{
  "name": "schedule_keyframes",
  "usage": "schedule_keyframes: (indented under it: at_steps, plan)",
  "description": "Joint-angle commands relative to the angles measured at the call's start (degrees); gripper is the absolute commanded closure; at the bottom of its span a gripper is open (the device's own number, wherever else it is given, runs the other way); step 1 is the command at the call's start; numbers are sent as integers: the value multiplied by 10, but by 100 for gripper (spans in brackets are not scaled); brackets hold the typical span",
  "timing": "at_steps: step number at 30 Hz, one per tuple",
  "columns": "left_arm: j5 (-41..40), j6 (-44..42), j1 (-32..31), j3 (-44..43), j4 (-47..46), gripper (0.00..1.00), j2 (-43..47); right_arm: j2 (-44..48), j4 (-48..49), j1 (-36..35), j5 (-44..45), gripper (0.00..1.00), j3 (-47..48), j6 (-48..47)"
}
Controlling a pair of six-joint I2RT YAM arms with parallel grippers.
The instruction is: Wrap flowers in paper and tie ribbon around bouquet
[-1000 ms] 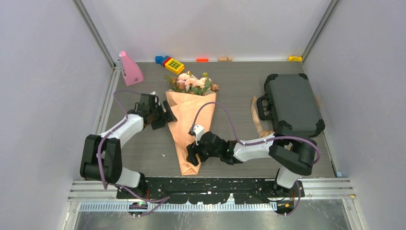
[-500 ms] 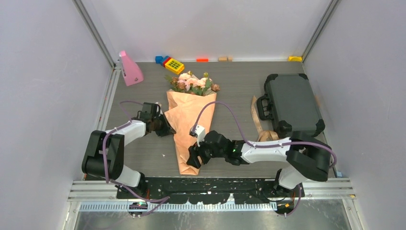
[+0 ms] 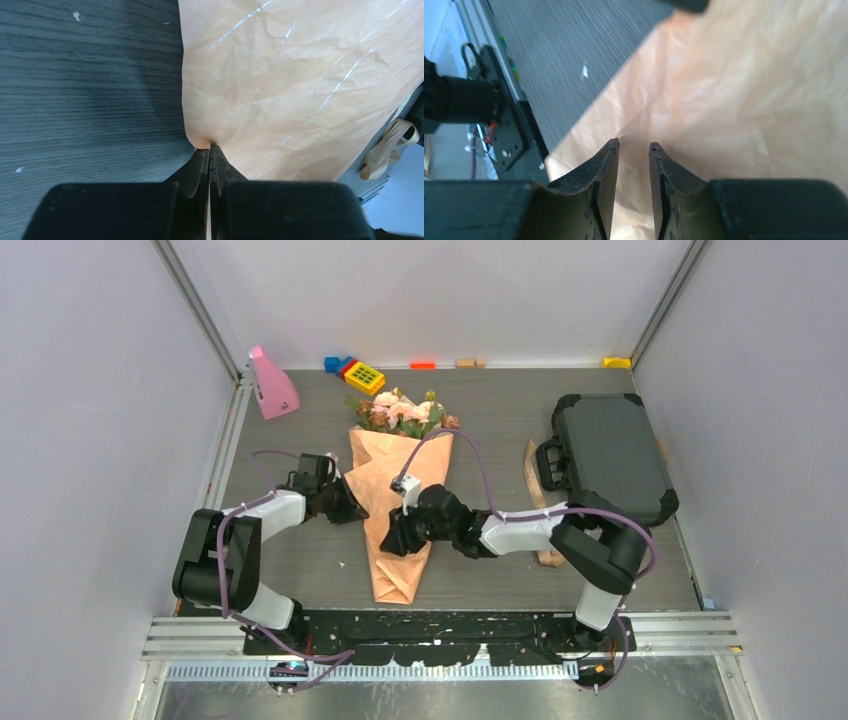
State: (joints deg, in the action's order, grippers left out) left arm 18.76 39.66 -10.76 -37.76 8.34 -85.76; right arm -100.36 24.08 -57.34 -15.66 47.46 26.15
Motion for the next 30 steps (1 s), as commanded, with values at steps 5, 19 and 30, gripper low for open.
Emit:
schedule_keyframes:
  at_steps: [5, 19, 30]
  plan:
    - [-21, -7, 1, -1, -19, 100, -4, -32, 66, -47, -104, 67, -88, -16]
    - [-33, 3, 1, -5, 46, 62, 17, -6, 94, -93, -7, 74, -190, 14]
    - [-14, 85, -63, 162, 118, 23, 248, 12, 102, -93, 27, 74, -183, 51]
